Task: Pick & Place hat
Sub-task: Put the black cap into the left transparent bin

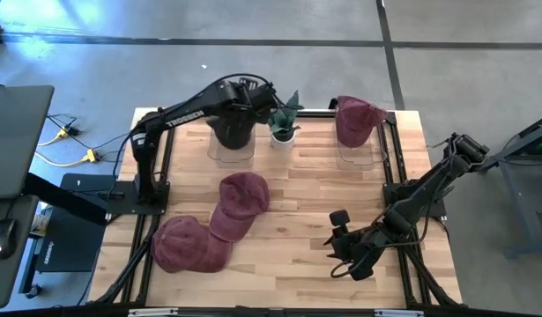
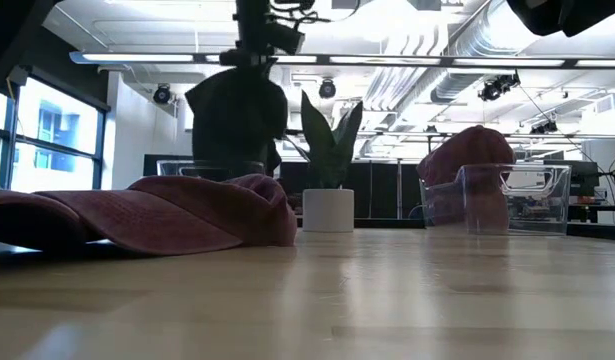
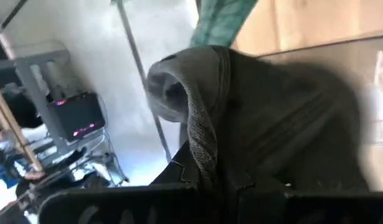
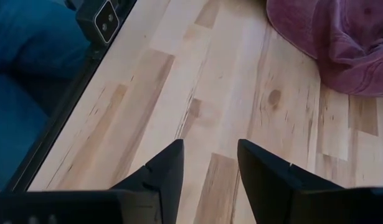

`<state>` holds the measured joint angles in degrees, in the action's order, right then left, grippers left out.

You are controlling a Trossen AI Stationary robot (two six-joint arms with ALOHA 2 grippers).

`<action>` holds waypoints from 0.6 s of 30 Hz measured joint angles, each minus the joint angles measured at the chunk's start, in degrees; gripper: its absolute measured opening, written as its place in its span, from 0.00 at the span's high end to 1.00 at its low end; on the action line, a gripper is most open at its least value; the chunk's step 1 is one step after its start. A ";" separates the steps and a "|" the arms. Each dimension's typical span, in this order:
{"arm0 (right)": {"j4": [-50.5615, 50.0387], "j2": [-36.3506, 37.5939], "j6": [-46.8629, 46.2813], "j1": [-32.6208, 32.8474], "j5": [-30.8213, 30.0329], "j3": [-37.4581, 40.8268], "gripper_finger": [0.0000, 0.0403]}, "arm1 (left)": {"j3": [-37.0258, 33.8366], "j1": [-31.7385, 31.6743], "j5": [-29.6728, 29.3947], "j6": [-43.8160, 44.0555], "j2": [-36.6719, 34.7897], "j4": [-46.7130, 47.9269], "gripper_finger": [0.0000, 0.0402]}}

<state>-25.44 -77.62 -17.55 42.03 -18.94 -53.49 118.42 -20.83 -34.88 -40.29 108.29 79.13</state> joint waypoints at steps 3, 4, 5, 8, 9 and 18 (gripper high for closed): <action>-0.02 0.00 -0.21 0.02 0.39 0.00 0.64 | -2.85 -0.99 0.66 0.29 0.08 -0.75 0.99; -0.04 0.00 -0.21 0.02 0.38 0.00 0.64 | -3.52 -1.35 1.37 0.80 0.19 -1.22 0.99; -0.04 0.00 -0.22 0.02 0.44 0.00 0.64 | -4.09 -1.62 1.70 1.31 0.19 -1.62 0.99; -0.06 0.00 -0.25 0.02 0.44 0.00 0.64 | -5.96 -2.18 2.84 2.58 -0.03 -2.28 0.99; -0.10 0.00 -0.37 0.02 0.44 0.00 0.64 | -6.69 -2.42 2.80 2.93 -0.03 -2.69 0.99; -0.23 0.00 -0.43 0.02 0.44 0.00 0.63 | -14.15 -2.80 1.72 2.40 -1.32 -8.52 0.99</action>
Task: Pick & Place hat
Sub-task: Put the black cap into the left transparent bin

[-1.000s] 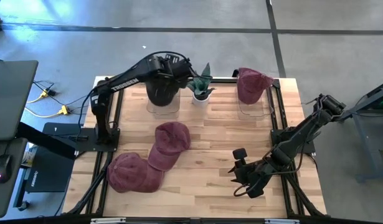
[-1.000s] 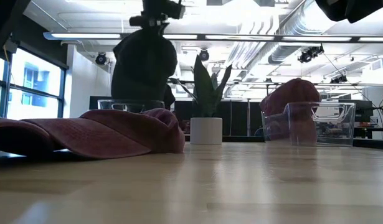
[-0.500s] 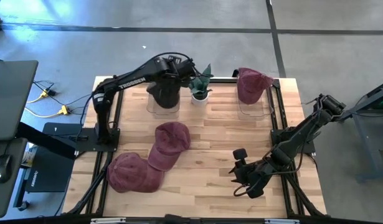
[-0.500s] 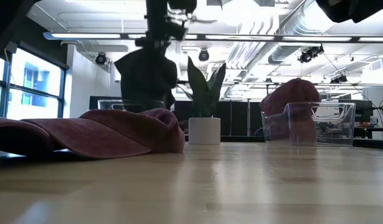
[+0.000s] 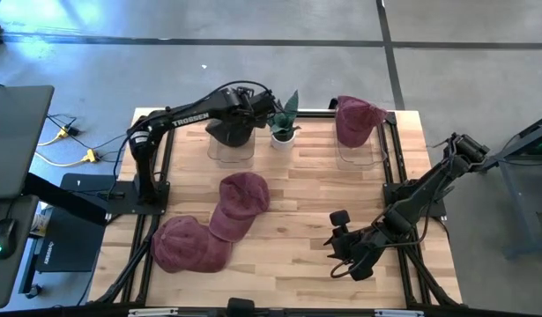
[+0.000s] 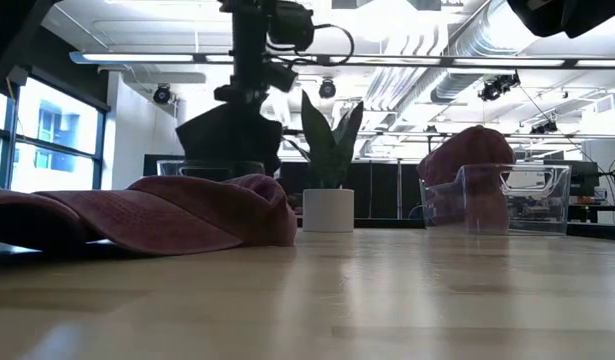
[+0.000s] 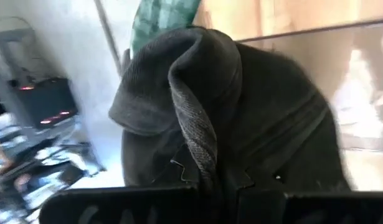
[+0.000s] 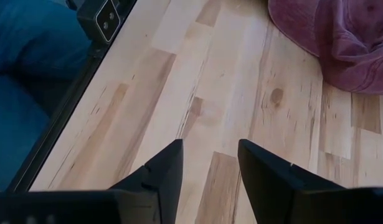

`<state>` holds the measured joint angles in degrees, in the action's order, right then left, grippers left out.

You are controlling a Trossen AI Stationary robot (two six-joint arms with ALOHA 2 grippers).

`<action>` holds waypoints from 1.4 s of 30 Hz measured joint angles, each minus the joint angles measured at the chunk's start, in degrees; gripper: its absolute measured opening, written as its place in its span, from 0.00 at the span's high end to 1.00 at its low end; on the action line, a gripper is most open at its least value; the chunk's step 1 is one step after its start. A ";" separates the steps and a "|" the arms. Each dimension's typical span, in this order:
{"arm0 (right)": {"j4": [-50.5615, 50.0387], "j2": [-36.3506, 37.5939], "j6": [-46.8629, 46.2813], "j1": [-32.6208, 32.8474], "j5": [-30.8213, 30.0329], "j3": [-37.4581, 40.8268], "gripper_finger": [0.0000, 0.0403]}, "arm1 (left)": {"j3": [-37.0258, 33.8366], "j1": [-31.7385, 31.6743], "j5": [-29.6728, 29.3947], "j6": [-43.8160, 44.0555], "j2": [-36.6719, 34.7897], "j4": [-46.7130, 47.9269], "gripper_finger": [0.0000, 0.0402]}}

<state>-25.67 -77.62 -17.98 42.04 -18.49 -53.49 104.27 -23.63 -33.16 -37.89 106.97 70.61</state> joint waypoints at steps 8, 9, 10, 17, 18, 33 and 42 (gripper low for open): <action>-0.09 0.00 0.58 0.00 -0.15 0.00 0.64 | -8.34 0.02 -9.25 -6.30 -2.49 -6.70 0.99; -0.09 0.00 0.97 0.00 -0.30 0.00 0.64 | -8.74 0.02 -9.78 -7.30 -2.82 -6.41 0.99; -0.08 0.00 1.37 0.00 -0.34 0.00 0.63 | -8.77 0.02 -9.91 -8.47 -2.93 -7.30 0.99; 0.12 0.00 3.02 -1.20 -0.44 0.00 0.63 | -8.61 -0.04 -11.36 -9.90 -3.06 -11.14 0.93; 0.15 0.00 3.02 -1.53 -0.44 0.00 0.63 | -8.61 -0.05 -11.34 -10.03 -3.06 -11.31 0.91; 0.08 0.00 2.53 -2.53 1.01 0.00 0.64 | -8.61 -2.92 -14.93 -24.88 -3.01 -12.18 0.91; 0.00 0.00 2.85 -2.12 0.90 0.00 0.63 | -8.61 -3.66 -7.30 -20.64 -3.01 -12.22 0.56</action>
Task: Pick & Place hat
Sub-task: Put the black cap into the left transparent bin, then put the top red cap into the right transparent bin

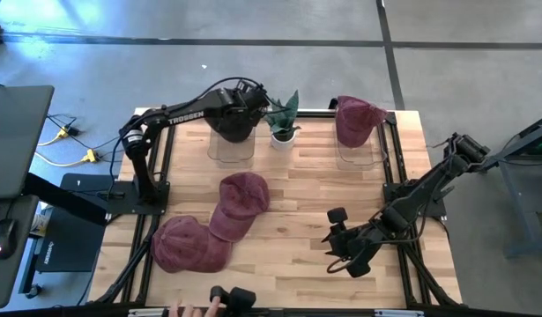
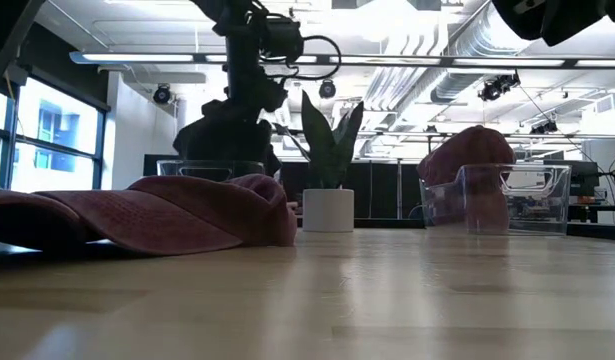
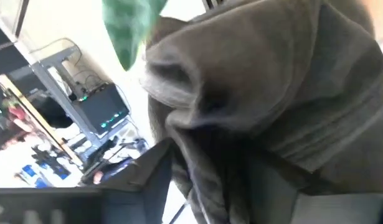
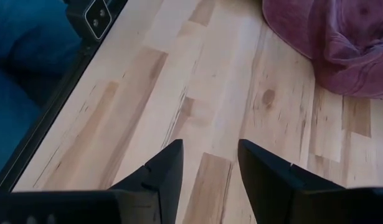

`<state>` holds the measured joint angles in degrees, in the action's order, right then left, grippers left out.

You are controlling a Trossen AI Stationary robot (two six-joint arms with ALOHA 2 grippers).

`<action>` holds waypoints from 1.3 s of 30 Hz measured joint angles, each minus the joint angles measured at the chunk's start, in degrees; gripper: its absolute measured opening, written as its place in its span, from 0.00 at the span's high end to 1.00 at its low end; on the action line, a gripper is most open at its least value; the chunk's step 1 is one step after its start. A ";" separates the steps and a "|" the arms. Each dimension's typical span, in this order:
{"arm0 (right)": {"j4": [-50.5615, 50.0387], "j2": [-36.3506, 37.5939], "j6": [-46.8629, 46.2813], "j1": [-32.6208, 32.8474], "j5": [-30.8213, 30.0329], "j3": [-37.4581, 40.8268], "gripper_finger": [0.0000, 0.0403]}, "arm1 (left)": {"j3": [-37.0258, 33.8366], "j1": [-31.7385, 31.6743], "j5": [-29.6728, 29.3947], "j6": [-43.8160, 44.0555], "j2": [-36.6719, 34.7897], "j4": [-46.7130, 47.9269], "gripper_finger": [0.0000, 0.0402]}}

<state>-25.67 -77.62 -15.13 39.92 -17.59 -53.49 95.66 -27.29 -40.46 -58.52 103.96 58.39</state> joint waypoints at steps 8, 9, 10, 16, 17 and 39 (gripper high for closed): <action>-0.24 0.00 0.14 -0.17 -0.01 0.00 0.63 | 0.09 2.60 2.87 6.69 -1.72 1.83 0.37; -0.24 0.00 0.14 -0.17 -0.01 0.00 0.63 | 0.08 2.67 3.72 7.07 -2.29 2.03 0.36; -0.24 0.00 0.14 -0.17 -0.04 0.00 0.64 | 0.03 2.70 4.72 7.49 -3.07 2.49 0.36; -0.47 0.00 0.43 -0.17 -0.04 0.00 0.64 | 0.04 1.35 11.33 13.58 -8.68 6.95 0.38; -0.53 0.00 0.60 -0.17 -0.03 0.00 0.63 | 0.12 1.27 12.32 15.45 -9.44 7.09 0.39; -3.99 0.00 -4.38 0.15 -1.57 0.00 0.65 | -19.19 16.52 27.57 67.12 -21.90 21.49 0.55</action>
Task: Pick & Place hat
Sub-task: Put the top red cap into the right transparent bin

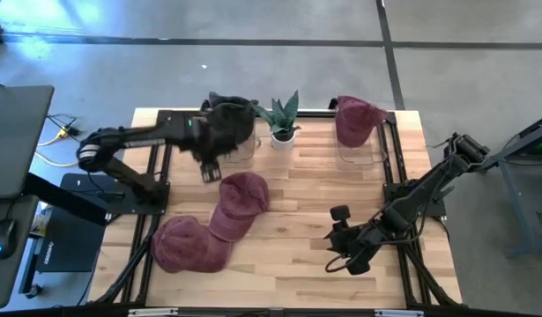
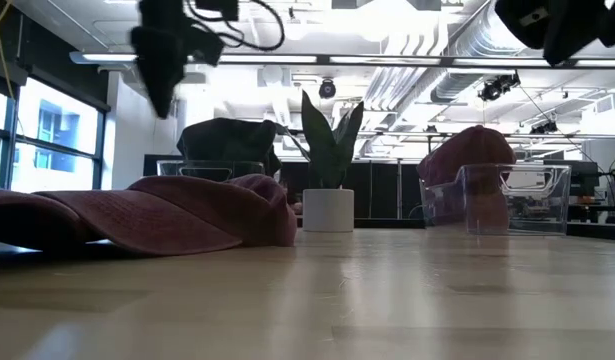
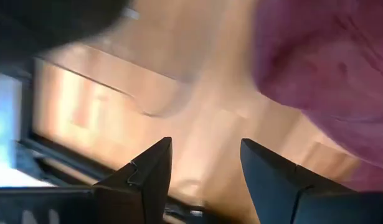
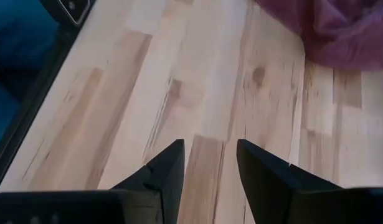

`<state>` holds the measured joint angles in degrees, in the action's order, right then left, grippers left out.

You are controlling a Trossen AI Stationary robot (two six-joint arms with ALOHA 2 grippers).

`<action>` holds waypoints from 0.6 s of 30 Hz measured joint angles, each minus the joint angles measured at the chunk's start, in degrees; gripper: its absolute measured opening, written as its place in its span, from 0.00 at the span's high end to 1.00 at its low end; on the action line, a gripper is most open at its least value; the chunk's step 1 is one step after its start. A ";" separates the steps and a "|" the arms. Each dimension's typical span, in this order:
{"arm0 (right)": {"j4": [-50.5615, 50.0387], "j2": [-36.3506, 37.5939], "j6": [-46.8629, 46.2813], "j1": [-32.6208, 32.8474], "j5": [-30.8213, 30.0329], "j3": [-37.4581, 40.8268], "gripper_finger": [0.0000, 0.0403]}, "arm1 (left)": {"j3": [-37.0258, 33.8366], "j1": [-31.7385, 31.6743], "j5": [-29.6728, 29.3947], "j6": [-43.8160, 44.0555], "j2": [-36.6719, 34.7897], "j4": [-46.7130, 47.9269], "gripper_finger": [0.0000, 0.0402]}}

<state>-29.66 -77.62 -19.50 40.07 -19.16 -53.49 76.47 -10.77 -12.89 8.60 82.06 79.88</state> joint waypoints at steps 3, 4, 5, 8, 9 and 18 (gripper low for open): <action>-1.74 0.00 -2.08 0.11 0.09 0.00 0.65 | -6.38 8.14 2.08 8.57 -1.54 -5.03 0.55; -2.05 0.00 -2.77 0.11 0.20 0.00 0.65 | -8.46 10.56 2.51 11.50 -2.28 -6.23 0.55; -2.18 0.00 -3.45 0.11 0.27 0.00 0.65 | -10.40 13.01 2.81 14.49 -2.86 -7.17 0.55; -2.92 0.00 -6.07 0.09 1.94 0.00 0.65 | -15.66 19.51 2.93 23.71 -2.81 -13.62 0.55; -2.93 0.01 -7.01 0.09 2.63 0.00 0.65 | -17.42 21.38 3.40 26.18 -2.56 -15.19 0.55; -2.72 -0.07 -18.90 1.38 -0.30 0.00 0.66 | -27.06 30.15 4.57 35.37 3.71 -43.99 0.55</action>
<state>-32.38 -77.70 -38.40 41.45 -19.46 -53.49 49.41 19.38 -8.32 43.97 85.77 35.89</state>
